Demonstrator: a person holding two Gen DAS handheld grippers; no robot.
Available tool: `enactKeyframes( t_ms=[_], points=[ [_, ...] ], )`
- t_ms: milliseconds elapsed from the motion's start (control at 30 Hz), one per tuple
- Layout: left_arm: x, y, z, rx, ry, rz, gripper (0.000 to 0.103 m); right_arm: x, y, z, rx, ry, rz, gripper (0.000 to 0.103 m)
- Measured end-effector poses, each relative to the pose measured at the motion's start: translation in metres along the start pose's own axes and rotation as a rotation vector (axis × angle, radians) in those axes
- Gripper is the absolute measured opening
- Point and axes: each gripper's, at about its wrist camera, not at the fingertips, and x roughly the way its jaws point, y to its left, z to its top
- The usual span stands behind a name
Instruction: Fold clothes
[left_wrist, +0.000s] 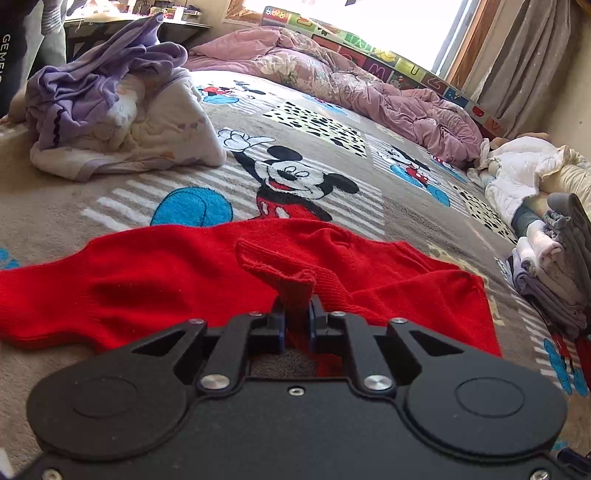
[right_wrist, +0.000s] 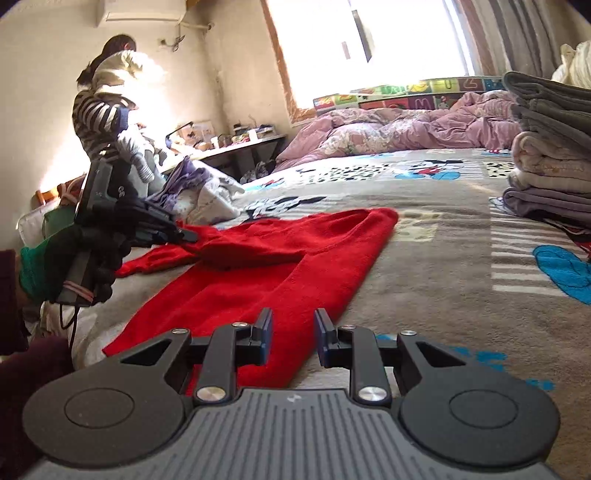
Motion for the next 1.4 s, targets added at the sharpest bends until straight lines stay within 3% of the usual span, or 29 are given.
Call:
enactKeyframes(
  t_ms=[100,167,233,300,433,533,633,833,967,1133,1400],
  points=[
    [0.0,-0.001,0.005,-0.002,-0.006,0.01,0.011,0.012,0.029,-0.006,-0.086,0.064,0.044,0.027],
    [0.0,-0.015,0.01,0.101,0.036,0.051,0.015,0.007,0.037,-0.005,-0.079,0.05,0.066,0.026],
    [-0.012,-0.024,0.008,0.168,0.022,0.084,0.042,-0.006,0.025,-0.001,0.005,0.013,0.068,0.026],
    [-0.033,-0.034,0.002,0.245,-0.031,0.155,0.043,-0.011,0.007,0.002,0.061,0.003,0.022,0.027],
    [-0.054,-0.053,-0.027,0.191,0.054,-0.049,0.043,-0.015,-0.032,0.003,0.214,-0.002,-0.044,0.028],
    [-0.042,-0.072,-0.059,0.061,0.217,-0.311,0.043,-0.013,-0.038,0.001,0.233,0.015,-0.016,0.028],
    [-0.021,-0.088,-0.077,0.0,0.286,-0.368,0.043,-0.007,-0.024,-0.001,0.168,0.054,0.013,0.028],
    [0.01,-0.104,-0.086,-0.121,0.343,-0.44,0.04,-0.004,-0.003,-0.003,0.086,0.095,0.049,0.028],
    [0.017,-0.109,-0.086,-0.124,0.348,-0.442,0.03,-0.004,0.0,-0.002,0.087,0.097,0.069,0.028],
    [0.014,-0.108,-0.086,-0.116,0.34,-0.469,0.007,-0.007,-0.003,-0.001,0.1,0.087,0.074,0.028],
    [0.013,-0.097,-0.08,-0.174,0.326,-0.504,0.004,-0.02,-0.024,0.002,0.17,0.041,0.032,0.028]
  ],
)
